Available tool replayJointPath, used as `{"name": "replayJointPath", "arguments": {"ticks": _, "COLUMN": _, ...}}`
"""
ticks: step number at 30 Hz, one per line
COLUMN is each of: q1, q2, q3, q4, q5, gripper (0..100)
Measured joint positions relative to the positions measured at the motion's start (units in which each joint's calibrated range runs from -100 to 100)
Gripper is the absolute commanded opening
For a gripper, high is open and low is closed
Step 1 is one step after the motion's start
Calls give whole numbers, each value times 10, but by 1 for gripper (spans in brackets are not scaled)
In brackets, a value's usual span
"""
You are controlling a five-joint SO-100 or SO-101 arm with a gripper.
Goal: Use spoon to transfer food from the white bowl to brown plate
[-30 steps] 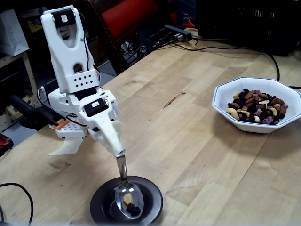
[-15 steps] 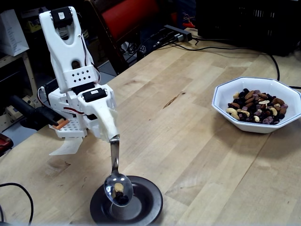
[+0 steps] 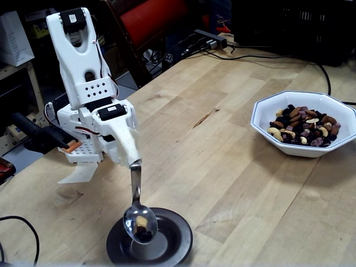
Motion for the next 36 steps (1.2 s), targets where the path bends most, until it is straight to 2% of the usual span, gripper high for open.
{"name": "replayJointPath", "arguments": {"ticks": 21, "q1": 0, "q2": 0, "q3": 0, "q4": 0, "q5": 0, "gripper": 4}}
{"name": "replayJointPath", "arguments": {"ticks": 36, "q1": 0, "q2": 65, "q3": 0, "q4": 0, "q5": 0, "gripper": 4}}
